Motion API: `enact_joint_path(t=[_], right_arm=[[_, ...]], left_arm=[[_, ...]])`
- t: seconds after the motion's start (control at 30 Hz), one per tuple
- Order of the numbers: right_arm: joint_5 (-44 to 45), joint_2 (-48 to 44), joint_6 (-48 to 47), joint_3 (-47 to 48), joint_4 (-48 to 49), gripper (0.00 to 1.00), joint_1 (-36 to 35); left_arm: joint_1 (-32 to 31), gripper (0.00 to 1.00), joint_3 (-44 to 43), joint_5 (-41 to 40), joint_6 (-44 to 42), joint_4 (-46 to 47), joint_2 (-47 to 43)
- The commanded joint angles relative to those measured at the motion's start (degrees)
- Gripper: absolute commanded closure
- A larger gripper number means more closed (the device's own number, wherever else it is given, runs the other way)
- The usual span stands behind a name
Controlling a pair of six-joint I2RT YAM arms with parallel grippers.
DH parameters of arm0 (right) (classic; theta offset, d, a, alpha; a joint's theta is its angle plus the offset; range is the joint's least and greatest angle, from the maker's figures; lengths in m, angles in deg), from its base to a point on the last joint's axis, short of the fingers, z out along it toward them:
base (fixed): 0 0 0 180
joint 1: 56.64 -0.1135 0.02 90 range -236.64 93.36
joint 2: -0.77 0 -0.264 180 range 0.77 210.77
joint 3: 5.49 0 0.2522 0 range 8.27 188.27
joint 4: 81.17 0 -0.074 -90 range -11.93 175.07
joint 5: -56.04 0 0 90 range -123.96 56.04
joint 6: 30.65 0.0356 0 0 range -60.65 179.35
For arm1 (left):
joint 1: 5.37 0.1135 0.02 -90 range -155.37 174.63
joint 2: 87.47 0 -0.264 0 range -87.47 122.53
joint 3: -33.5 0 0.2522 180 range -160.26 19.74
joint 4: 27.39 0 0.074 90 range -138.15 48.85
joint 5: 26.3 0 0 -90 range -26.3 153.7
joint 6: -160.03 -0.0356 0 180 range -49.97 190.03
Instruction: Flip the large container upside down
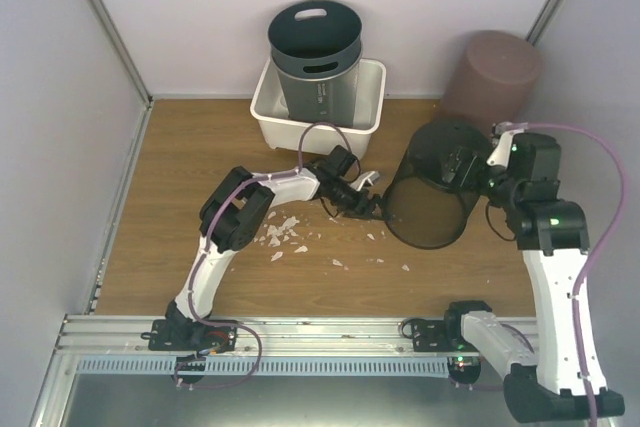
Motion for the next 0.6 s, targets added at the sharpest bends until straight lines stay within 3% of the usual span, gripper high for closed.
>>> enact_joint_path(t=[0.0, 0.13, 0.37, 0.57], right_arm=[[3.80, 0.07, -1.52, 11.75, -5.09, 0.01, -0.48], [6.17, 3.01, -0.09, 19.12, -15.87, 0.00, -0.53], [0.91, -5.39, 3.88, 3.40, -20.19, 0.01, -0.51], [-1.80, -9.38, 5.81, -3.31, -20.76, 0.00, -0.50]], left_arm=[[2.93, 0.16, -0.76, -5.21, -11.15, -11.77, -6.49], [4.53, 0.16, 1.91, -8.81, -16.80, -14.85, -13.04], [7.42, 0.16, 3.36, -17.95, -25.01, -17.86, -26.93], [12.67, 0.15, -6.48, -25.28, -29.81, -21.30, -34.54]])
